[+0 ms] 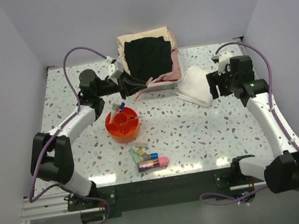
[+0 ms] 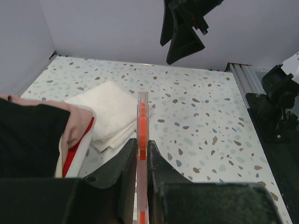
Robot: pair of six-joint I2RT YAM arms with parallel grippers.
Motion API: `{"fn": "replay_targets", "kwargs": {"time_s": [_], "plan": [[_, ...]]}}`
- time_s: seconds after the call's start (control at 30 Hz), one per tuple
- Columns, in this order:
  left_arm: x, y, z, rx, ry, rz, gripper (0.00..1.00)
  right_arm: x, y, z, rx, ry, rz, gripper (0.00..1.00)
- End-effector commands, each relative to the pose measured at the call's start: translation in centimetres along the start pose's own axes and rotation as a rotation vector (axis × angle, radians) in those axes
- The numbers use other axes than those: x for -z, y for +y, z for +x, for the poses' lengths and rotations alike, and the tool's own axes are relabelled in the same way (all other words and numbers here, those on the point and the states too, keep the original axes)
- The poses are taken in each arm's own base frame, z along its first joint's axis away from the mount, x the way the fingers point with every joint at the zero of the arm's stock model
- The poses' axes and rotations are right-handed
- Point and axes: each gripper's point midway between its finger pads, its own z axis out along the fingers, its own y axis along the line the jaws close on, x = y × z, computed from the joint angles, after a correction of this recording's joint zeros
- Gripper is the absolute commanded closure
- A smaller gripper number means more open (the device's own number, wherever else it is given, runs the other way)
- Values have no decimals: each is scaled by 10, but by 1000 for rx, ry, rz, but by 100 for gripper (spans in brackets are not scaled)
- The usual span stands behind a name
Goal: Sort the stationery into containers
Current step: Place the pen in the storage box.
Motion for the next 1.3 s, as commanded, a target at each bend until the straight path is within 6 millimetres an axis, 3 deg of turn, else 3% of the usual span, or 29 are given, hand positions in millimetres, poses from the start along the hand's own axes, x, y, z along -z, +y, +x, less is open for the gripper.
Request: {"fn": "replay_targets", "kwargs": {"time_s": [0.0, 0.13, 0.3, 0.53, 0.73, 1.0, 1.13, 1.27], "plan": [[33, 4, -1, -52, -28, -43, 100, 11, -9, -21, 21, -29, 19, 25], [48, 16, 27, -25, 8, -78, 100, 9, -10, -14, 25, 6, 16, 26], [50, 16, 50, 26, 28, -77, 100, 5, -10, -8, 25, 22, 8, 26], [49, 19, 57, 68, 20, -81, 100, 2, -11, -1, 26, 36, 9, 26], [52, 16, 85, 116, 42, -85, 100, 0, -9, 4, 28, 53, -4, 26], [55, 9, 104, 149, 62, -89, 99, -6, -5, 5, 31, 66, -35, 26], [57, 6, 105, 133, 78, -96, 77, -7, -2, 0, 38, 59, -57, 26], [55, 11, 80, 66, 61, -98, 59, -9, -1, -7, 41, 41, -66, 26]]}}
